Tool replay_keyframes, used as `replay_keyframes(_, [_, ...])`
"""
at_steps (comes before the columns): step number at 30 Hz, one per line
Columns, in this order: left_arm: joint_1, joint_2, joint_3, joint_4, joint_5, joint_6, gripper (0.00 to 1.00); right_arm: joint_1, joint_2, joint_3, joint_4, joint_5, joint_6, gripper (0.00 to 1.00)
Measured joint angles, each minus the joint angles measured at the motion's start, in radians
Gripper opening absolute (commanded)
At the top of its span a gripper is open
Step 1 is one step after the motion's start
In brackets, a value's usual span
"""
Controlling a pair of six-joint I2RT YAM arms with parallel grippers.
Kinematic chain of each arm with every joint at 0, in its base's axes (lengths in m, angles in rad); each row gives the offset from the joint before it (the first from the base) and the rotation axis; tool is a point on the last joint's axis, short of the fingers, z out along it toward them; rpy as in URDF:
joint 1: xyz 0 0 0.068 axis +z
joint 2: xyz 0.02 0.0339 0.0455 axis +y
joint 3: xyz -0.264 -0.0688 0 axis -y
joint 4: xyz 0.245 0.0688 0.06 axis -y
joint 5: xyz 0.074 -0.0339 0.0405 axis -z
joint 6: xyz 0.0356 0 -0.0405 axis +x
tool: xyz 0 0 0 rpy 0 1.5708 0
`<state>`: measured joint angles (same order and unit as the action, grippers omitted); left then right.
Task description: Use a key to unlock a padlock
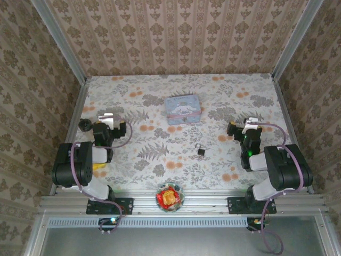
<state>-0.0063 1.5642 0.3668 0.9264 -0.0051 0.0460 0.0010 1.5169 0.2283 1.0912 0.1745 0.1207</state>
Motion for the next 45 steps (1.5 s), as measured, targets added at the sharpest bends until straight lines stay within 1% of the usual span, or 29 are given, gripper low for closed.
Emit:
replay_keyframes(3, [0.000, 0.000, 0.000, 0.000, 0.000, 0.000, 1.00, -0.010, 0.000, 0.045, -0.043, -0.050, -0.018, 1.00])
replay_keyframes(7, [0.000, 0.000, 0.000, 0.000, 0.000, 0.000, 1.00, -0.020, 0.004, 0.158, -0.149, -0.167, -0.051, 1.00])
replay_keyframes(9, [0.000, 0.000, 0.000, 0.000, 0.000, 0.000, 1.00, -0.032, 0.003, 0.167, -0.153, -0.236, -0.066, 1.00])
replay_keyframes(13, [0.000, 0.000, 0.000, 0.000, 0.000, 0.000, 1.00, -0.045, 0.004, 0.167, -0.185, -0.317, -0.089, 1.00])
replay_keyframes(15, [0.000, 0.000, 0.000, 0.000, 0.000, 0.000, 1.00, -0.042, 0.004, 0.167, -0.196, -0.304, -0.087, 1.00])
replay_keyframes(20, [0.000, 0.000, 0.000, 0.000, 0.000, 0.000, 1.00, -0.011, 0.004, 0.167, -0.217, -0.188, -0.070, 1.00])
replay_keyframes(24, [0.000, 0.000, 0.000, 0.000, 0.000, 0.001, 1.00, -0.006, 0.004, 0.167, -0.225, -0.148, -0.066, 1.00])
replay_keyframes(29, [0.000, 0.000, 0.001, -0.003, 0.000, 0.004, 1.00, -0.006, 0.004, 0.167, -0.229, -0.125, -0.065, 1.00])
replay_keyframes(45, [0.000, 0.000, 0.002, -0.008, 0.000, 0.004, 1.00, -0.003, 0.004, 0.167, -0.229, -0.117, -0.065, 1.00])
